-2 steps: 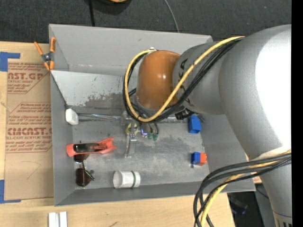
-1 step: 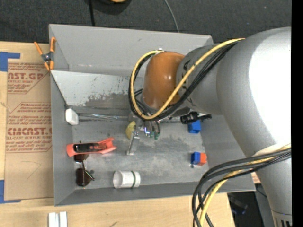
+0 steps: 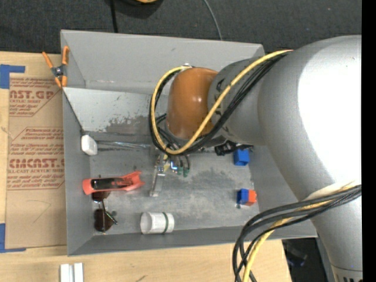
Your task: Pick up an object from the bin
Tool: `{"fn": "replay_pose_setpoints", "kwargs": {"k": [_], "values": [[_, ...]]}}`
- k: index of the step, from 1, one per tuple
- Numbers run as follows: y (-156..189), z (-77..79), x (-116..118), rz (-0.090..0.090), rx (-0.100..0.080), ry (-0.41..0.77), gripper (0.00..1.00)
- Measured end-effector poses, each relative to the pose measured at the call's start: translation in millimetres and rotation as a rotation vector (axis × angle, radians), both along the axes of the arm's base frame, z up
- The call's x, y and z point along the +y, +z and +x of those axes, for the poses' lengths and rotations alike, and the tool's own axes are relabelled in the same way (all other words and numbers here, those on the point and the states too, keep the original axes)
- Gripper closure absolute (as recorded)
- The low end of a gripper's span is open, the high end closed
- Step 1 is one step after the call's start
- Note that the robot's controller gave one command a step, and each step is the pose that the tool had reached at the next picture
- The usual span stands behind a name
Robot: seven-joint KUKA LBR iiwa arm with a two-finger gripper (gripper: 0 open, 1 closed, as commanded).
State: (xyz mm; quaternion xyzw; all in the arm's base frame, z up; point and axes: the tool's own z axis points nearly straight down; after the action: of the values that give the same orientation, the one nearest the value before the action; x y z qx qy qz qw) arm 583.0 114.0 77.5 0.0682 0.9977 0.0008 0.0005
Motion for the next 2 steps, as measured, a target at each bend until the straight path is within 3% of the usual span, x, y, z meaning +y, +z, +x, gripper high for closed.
{"fn": "replay_pose_setpoints", "kwargs": {"k": [1,2], "values": [[-1.8,-1.3,11.4,0.000,-0.003,0.276,0.00],[-3.8,-7.9,29.1,0.001,-0.002,0.095,0.00]]}}
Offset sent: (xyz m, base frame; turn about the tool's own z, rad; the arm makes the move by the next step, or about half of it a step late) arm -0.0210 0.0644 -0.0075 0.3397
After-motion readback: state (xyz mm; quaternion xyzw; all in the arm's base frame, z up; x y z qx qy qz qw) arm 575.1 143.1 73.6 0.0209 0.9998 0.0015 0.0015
